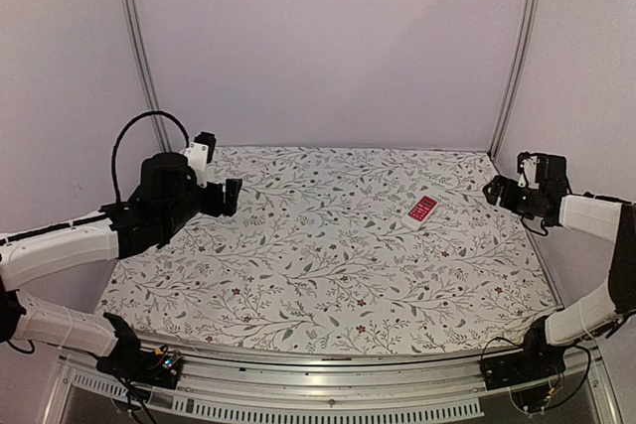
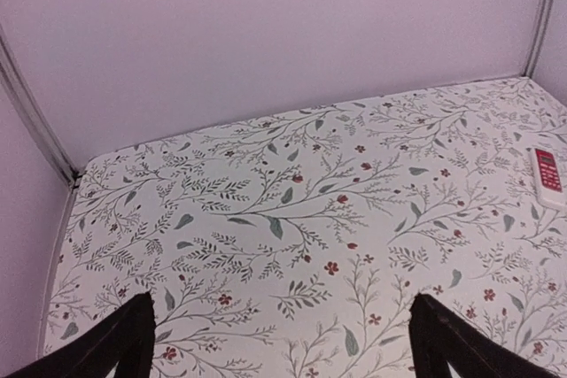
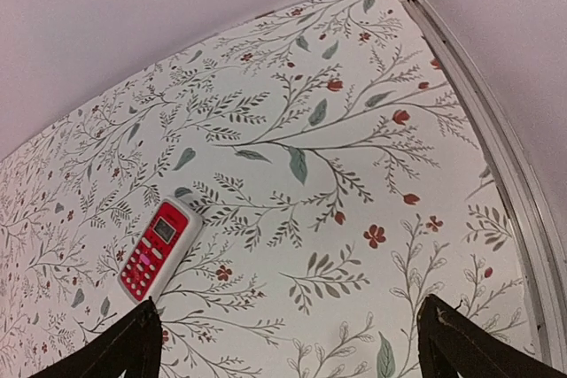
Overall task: Load the batteries into the remote control
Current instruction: Reset both arms
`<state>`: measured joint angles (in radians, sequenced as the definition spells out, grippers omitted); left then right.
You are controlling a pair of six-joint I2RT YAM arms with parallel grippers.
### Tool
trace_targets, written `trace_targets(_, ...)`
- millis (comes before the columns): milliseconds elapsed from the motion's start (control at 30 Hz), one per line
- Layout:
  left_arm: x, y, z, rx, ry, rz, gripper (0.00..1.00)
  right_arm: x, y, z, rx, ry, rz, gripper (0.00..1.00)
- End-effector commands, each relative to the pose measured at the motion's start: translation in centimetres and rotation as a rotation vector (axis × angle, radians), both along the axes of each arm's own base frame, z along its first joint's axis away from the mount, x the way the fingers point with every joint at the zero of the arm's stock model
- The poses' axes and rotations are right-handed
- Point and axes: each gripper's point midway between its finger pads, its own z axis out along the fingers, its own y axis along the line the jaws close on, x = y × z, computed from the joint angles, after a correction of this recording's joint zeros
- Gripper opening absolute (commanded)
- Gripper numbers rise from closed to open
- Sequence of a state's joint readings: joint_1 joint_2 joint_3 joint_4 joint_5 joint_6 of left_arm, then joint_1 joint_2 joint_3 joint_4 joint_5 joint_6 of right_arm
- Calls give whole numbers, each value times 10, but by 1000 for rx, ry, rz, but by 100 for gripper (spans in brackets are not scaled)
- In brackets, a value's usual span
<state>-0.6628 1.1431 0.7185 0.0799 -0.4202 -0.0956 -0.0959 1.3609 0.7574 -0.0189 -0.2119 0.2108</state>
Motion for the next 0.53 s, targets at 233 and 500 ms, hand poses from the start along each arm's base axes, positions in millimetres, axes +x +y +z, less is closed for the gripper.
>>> trace_targets(233,21,121,-58,-133,16,427,100,-31,-47,-1,126,-203,-144,99)
trace_targets(500,23,153,-60,-150,-38,506,100,-35,-46,1,119,-244,-139,99)
